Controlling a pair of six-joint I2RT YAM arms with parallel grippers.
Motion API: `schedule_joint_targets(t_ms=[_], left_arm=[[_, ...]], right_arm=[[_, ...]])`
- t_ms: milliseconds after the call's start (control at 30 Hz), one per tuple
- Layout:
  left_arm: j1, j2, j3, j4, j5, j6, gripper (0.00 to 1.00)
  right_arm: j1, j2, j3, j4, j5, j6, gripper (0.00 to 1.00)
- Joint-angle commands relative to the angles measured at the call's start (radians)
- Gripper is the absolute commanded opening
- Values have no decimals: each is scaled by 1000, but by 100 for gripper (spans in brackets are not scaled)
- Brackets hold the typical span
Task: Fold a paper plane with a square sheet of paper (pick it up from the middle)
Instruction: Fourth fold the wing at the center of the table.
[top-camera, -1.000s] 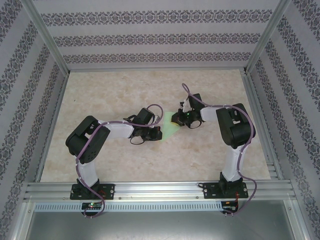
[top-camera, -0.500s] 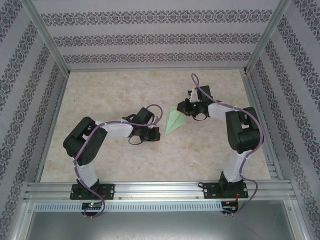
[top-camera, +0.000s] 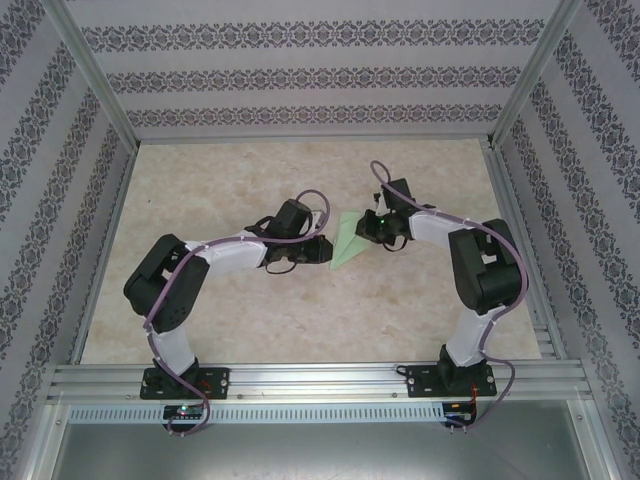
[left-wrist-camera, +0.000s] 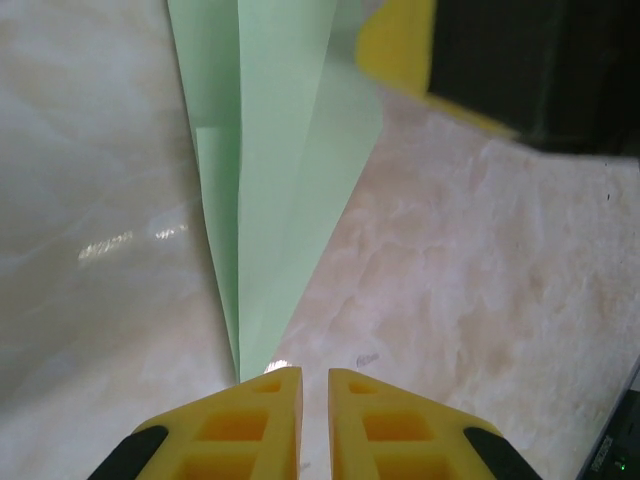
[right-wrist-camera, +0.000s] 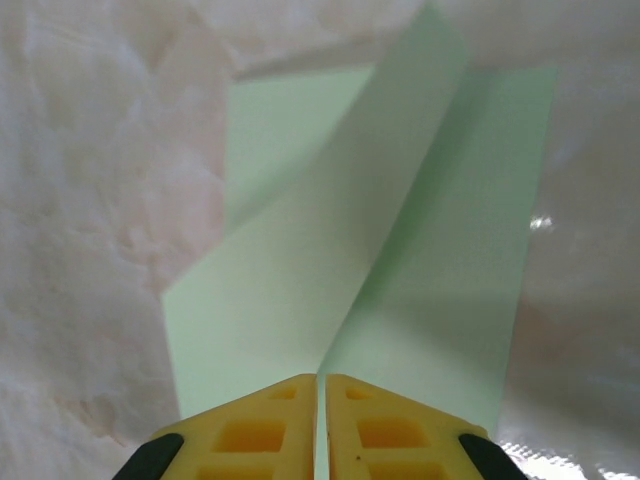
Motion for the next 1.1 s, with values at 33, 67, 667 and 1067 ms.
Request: schedule_joint_targets(t_ms=[33,67,667,1067], left_arm=[[-11,52,46,64,10,-18,16],[-11,57,49,66,8,-17,16],[-11,123,53,61,-6,-16,14],[-11,136,29,34,-59,-21,11]], right_arm=[[30,46,-10,-22,46,22,12],[35,52,-12,-23,42,22,11],[142,-91,-182,64,-69,71,11],[83,-66,-175,148,-96,98,11]])
